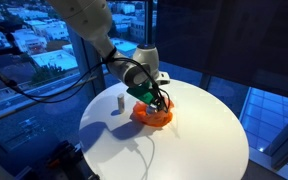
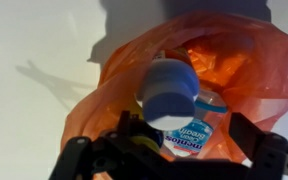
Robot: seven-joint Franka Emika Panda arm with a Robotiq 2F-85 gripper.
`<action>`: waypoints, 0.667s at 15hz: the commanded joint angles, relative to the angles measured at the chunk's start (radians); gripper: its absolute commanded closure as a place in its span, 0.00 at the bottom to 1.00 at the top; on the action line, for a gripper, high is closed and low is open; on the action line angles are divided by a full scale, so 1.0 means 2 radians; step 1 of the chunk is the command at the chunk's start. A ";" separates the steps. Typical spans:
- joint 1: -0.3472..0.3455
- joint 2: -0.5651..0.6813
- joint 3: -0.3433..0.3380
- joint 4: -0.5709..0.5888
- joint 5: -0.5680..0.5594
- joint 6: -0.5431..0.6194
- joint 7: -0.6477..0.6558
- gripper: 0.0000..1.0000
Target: Remove the white container from the orange plastic bag and put it on the table
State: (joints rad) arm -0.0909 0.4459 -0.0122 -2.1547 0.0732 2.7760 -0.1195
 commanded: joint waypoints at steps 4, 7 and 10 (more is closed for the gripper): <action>-0.002 -0.002 0.008 0.017 -0.007 -0.048 -0.004 0.00; 0.000 -0.006 0.005 0.019 -0.011 -0.069 -0.002 0.00; 0.001 -0.006 0.001 0.020 -0.013 -0.091 0.001 0.00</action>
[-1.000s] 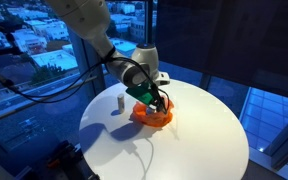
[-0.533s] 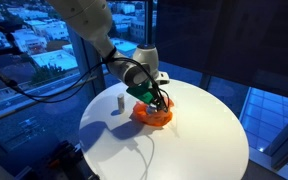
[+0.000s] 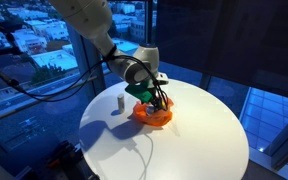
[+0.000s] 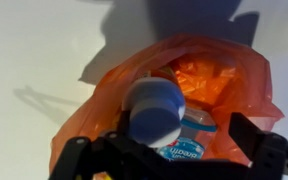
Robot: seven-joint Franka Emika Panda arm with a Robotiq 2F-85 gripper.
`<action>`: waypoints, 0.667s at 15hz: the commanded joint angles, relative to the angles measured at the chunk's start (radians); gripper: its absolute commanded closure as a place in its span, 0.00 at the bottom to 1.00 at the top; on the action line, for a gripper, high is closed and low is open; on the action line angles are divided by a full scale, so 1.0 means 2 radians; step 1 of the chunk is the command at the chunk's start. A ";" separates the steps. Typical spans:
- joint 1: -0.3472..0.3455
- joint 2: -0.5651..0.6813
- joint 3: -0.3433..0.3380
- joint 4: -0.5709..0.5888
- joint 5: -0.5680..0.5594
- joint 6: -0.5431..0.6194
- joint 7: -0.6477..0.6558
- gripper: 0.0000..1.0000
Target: Remove the white container from the orange plastic bag and put it on the table
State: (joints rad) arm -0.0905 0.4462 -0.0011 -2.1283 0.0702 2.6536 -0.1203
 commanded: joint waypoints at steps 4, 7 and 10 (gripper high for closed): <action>0.003 -0.005 -0.013 0.012 -0.020 -0.034 0.005 0.26; 0.004 -0.006 -0.019 0.013 -0.031 -0.026 0.006 0.46; 0.004 -0.012 -0.021 0.014 -0.037 -0.026 0.006 0.75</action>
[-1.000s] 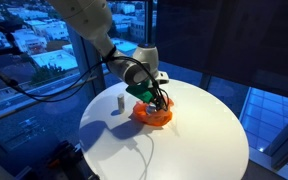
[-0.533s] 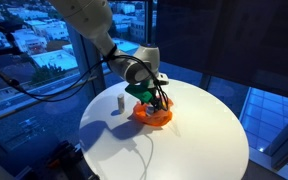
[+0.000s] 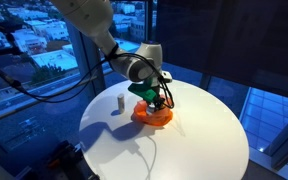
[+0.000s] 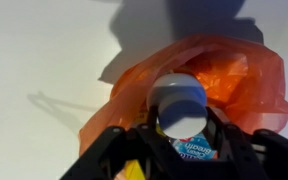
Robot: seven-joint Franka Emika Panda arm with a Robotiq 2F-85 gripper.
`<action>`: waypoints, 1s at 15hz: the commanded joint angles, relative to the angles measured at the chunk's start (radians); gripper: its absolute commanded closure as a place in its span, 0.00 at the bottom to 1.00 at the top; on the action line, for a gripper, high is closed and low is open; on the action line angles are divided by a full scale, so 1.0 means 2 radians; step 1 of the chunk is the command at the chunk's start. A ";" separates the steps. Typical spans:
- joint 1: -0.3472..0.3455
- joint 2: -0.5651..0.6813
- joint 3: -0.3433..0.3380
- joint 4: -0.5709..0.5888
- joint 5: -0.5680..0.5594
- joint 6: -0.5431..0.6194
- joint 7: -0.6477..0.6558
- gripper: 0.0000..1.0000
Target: Remove the white container from the orange plastic bag and put it on the table
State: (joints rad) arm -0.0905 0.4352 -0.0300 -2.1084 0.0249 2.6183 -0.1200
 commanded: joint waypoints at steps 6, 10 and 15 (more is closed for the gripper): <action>0.003 -0.031 -0.004 -0.003 -0.016 -0.010 0.004 0.81; 0.000 -0.057 0.000 -0.014 -0.010 -0.003 -0.004 0.81; 0.003 -0.103 0.009 -0.038 -0.006 -0.010 -0.011 0.81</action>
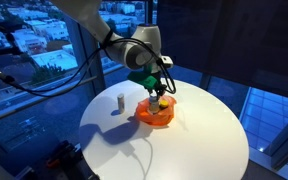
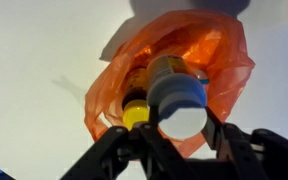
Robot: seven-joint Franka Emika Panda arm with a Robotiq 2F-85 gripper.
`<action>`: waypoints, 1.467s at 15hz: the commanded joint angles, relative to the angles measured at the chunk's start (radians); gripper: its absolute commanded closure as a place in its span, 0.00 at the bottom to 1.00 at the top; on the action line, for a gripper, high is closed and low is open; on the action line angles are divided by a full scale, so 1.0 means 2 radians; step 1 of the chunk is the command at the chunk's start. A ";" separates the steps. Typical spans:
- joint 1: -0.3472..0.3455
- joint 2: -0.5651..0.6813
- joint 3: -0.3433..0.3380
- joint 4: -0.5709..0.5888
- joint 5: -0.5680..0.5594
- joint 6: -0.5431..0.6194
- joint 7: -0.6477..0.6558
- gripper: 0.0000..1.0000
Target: Remove the white container from the orange plastic bag and put it on the table
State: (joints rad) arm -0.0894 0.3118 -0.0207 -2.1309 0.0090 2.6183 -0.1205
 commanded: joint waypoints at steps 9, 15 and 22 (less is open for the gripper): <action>0.026 -0.123 0.023 -0.101 0.008 -0.040 -0.015 0.81; 0.033 -0.144 0.022 -0.148 0.028 -0.043 -0.026 0.81; 0.030 -0.135 0.019 -0.190 0.061 -0.010 -0.063 0.81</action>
State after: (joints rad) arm -0.0254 0.0619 0.0230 -2.4663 0.0908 2.5578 -0.1902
